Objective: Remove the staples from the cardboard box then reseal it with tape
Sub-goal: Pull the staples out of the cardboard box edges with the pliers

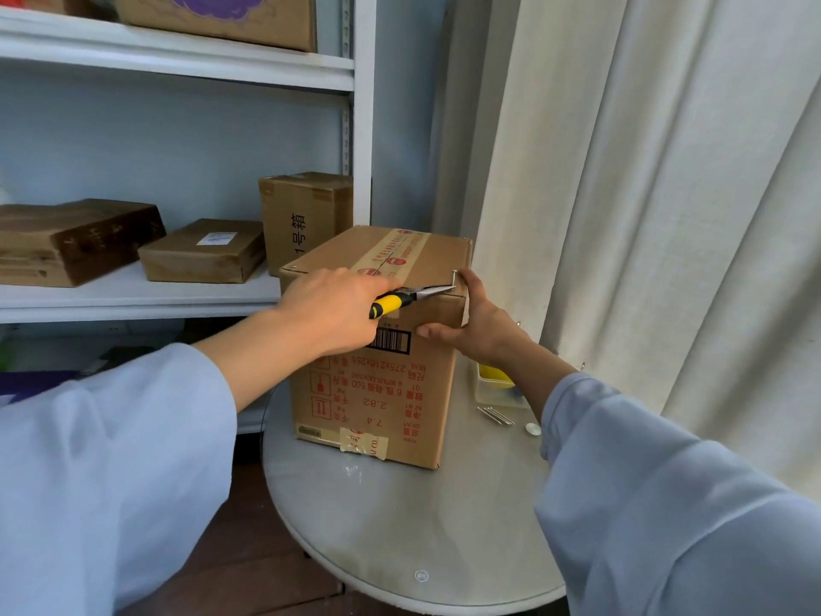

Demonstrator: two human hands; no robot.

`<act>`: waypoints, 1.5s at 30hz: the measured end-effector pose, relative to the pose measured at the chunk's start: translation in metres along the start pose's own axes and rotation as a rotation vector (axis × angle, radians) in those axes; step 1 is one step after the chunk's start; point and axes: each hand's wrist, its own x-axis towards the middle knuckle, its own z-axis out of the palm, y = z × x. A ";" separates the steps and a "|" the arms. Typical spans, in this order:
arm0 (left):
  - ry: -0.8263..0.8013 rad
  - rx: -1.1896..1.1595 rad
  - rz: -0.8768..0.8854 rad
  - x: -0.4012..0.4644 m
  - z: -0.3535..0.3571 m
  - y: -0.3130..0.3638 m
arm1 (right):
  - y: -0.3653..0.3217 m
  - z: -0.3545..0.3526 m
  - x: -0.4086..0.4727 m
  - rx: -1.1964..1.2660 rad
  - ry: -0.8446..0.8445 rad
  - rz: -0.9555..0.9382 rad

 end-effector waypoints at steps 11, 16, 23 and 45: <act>0.032 -0.125 -0.098 -0.008 0.016 0.002 | -0.009 -0.018 -0.009 -0.016 0.186 -0.140; 0.182 0.173 0.036 -0.006 0.012 0.001 | -0.007 -0.018 -0.008 0.002 0.186 -0.131; 0.067 -0.021 -0.015 0.000 0.012 -0.003 | -0.004 -0.018 -0.004 0.023 0.176 -0.114; 0.114 -0.160 -0.137 -0.024 0.028 0.021 | -0.010 -0.021 -0.008 0.007 0.182 -0.102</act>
